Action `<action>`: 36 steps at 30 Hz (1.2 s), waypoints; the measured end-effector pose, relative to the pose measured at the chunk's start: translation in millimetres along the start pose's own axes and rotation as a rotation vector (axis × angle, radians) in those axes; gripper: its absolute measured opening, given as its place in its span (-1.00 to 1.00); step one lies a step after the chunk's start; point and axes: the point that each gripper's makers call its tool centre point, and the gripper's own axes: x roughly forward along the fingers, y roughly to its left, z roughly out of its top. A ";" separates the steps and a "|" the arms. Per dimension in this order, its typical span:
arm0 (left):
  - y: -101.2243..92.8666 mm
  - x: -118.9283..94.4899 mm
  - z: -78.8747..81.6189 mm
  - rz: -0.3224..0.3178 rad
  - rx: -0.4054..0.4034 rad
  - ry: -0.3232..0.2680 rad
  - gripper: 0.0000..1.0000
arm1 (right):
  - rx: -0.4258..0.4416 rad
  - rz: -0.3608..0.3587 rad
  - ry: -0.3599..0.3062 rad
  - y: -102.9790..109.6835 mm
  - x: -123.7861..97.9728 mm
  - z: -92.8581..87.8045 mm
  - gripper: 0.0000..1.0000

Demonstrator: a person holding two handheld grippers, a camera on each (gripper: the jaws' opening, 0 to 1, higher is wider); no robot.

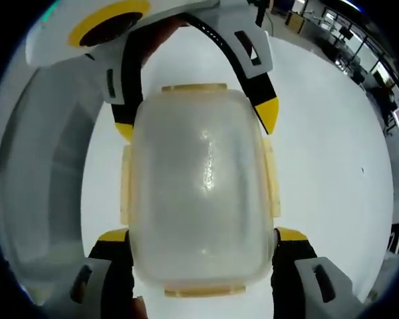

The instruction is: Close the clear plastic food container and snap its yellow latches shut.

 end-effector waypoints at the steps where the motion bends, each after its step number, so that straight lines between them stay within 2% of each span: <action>1: -0.2 -0.8 -2.4 0.001 -0.002 0.001 0.82 | -0.001 0.000 0.000 -0.1 0.2 0.8 0.73; 25: 5.6 -12.7 -36.0 0.005 -0.015 -0.011 0.81 | -0.007 -0.003 0.004 -6.7 11.4 35.7 0.74; 36: 7.6 -15.0 -40.4 0.004 -0.019 -0.008 0.82 | -0.013 0.000 0.008 -9.4 12.6 41.0 0.74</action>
